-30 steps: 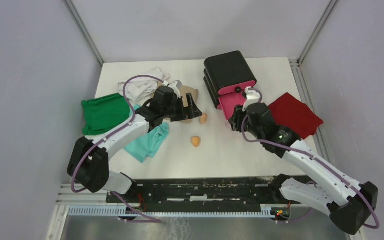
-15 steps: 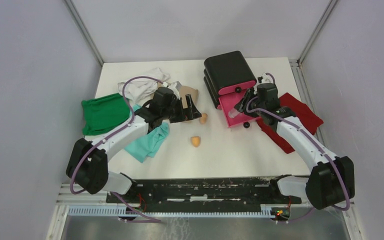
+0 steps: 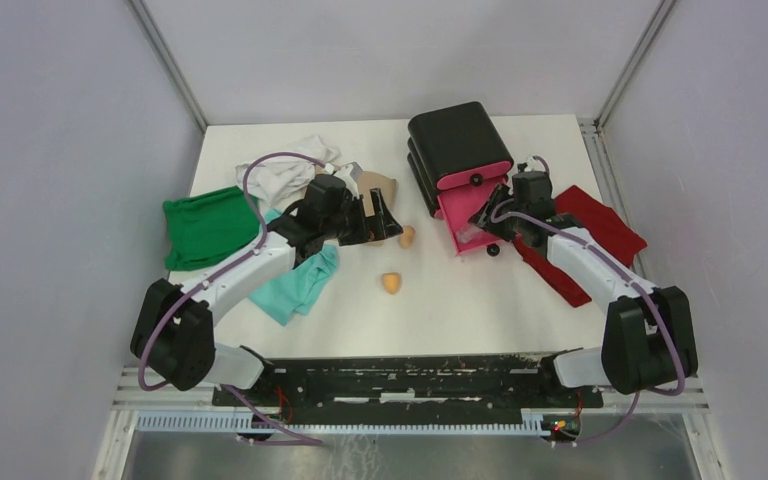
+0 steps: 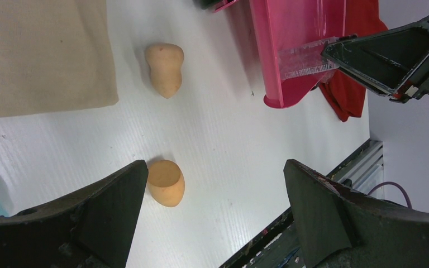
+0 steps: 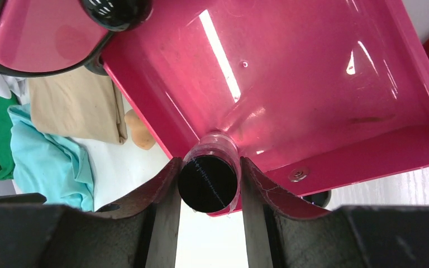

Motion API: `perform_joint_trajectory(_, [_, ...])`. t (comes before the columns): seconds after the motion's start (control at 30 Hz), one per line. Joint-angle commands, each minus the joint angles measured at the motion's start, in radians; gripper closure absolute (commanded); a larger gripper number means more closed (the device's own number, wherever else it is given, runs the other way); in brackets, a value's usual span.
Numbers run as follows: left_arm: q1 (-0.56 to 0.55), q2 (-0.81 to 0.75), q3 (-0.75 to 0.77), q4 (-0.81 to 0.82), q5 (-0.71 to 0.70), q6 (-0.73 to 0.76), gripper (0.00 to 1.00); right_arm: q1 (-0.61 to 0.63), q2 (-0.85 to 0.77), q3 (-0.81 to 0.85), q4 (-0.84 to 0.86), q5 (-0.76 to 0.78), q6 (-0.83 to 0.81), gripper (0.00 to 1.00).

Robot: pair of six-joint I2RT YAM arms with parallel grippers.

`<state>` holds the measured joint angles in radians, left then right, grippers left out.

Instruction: Organize the makeup

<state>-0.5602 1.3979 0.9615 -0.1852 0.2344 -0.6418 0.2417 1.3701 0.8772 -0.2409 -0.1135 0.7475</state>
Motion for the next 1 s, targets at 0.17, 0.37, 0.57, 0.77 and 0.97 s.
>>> perform_joint_trajectory(0.17, [0.004,-0.023,0.0,0.025,-0.012,0.028,0.01,-0.019,-0.012,0.011,0.024,0.035,0.0,0.41])
perform_joint_trajectory(0.37, [0.004,-0.008,0.02,0.051,0.004,0.01,0.01,-0.021,-0.032,0.022,-0.01,0.063,-0.027,0.29])
perform_joint_trajectory(0.57, [0.004,0.006,0.045,0.043,0.008,0.019,0.01,-0.021,-0.081,0.053,-0.092,0.146,-0.096,0.27])
perform_joint_trajectory(0.77, [0.004,0.006,0.044,0.043,0.016,0.016,0.01,-0.022,-0.144,0.089,-0.19,0.324,-0.204,0.23])
perform_joint_trajectory(0.97, [0.004,0.006,0.042,0.049,0.018,0.012,0.01,-0.022,-0.248,0.062,-0.232,0.342,-0.264,0.23])
